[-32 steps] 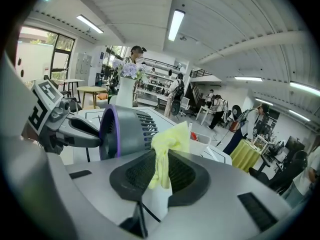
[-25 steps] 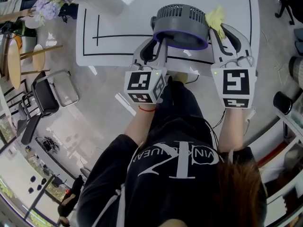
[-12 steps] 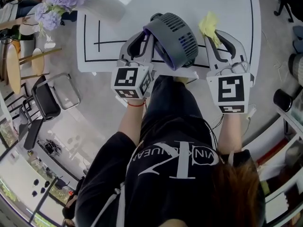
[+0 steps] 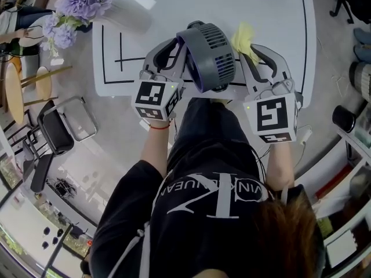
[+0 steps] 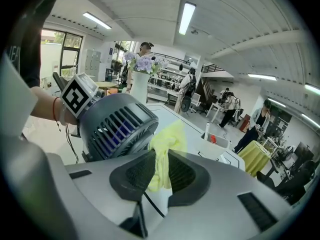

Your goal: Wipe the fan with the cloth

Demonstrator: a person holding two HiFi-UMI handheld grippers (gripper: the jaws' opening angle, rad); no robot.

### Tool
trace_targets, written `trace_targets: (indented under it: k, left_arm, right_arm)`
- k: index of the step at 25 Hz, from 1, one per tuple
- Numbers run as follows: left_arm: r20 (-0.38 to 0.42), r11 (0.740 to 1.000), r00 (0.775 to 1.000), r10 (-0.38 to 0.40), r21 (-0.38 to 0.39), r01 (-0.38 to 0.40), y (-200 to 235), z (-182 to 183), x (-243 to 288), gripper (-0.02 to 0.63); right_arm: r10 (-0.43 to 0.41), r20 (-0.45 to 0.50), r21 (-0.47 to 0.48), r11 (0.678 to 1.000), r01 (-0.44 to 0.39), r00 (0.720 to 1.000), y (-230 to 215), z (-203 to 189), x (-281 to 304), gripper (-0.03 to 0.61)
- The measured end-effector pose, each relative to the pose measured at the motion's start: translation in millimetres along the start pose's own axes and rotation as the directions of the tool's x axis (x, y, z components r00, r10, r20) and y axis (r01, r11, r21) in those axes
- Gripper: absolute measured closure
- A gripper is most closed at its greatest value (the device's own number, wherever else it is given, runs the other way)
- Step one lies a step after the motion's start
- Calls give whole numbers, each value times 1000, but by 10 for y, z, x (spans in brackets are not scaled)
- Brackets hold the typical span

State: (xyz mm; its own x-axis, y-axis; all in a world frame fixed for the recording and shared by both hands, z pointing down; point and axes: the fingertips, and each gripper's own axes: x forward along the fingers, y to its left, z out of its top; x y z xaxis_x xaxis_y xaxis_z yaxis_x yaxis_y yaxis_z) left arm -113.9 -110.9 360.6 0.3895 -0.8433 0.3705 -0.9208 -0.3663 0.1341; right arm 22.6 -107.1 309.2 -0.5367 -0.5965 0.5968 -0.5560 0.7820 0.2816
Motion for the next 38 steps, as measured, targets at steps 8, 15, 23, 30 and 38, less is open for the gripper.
trace_targets:
  k: [8, 15, 23, 30, 38]
  left_arm:
    - [49, 994, 993, 104, -32, -103, 27, 3, -113, 526]
    - [59, 939, 937, 343, -41, -341, -85, -98, -512, 571]
    - [36, 805, 810, 586, -143, -576, -458, -404, -823, 603]
    - [1, 723, 732, 681, -162, -672, -735, -571, -860, 603]
    - [-14, 719, 727, 687, -132, -682, -1021, -646, -661, 600]
  right_arm:
    - [48, 14, -46, 998, -47, 999, 79, -8, 18, 513]
    - [188, 82, -152, 973, -174, 979, 47, -24, 43, 514]
    - [373, 128, -266, 906, -331, 919, 91, -247, -33, 514]
    - [475, 237, -403, 842, -359, 848, 213, -109, -161, 513]
    - [522, 322, -490, 806, -333, 790, 95, 127, -42, 514]
